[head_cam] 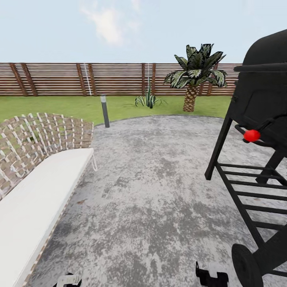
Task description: Pick up the pesticide atomizer in the garden and spray insectifuge to fully cover both potted plants in the garden.
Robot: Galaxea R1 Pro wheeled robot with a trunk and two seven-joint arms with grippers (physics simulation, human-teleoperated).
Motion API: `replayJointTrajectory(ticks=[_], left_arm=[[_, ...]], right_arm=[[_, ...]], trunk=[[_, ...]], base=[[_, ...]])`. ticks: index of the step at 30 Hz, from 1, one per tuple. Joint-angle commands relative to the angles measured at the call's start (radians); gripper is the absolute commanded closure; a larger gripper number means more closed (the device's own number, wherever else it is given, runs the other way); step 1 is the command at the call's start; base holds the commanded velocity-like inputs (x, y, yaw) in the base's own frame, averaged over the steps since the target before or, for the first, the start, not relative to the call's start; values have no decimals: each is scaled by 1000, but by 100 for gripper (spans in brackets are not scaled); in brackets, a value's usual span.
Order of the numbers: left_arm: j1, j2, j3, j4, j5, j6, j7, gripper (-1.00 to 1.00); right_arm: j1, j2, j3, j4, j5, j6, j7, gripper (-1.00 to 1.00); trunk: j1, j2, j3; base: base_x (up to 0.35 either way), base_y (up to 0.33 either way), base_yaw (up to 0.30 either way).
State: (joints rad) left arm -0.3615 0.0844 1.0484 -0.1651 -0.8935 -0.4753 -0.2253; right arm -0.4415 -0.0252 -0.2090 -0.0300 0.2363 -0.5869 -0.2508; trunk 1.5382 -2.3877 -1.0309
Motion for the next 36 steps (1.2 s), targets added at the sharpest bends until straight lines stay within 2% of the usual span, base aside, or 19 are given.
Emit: replayJointTrajectory(ticks=[1,36], left_arm=[[-1,0,9,-1,-2,-2,-8,100],[-1,-1,9,0,-2,-2,-8,100]], right_arm=[[-1,0,-6,1,11,-2,-5,-100],[0,-3,-6,1,11,-2,-7,-100]], trunk=[[0,0,-1],[0,0,-1]], base=[[340,0,-36],[340,0,-1]])
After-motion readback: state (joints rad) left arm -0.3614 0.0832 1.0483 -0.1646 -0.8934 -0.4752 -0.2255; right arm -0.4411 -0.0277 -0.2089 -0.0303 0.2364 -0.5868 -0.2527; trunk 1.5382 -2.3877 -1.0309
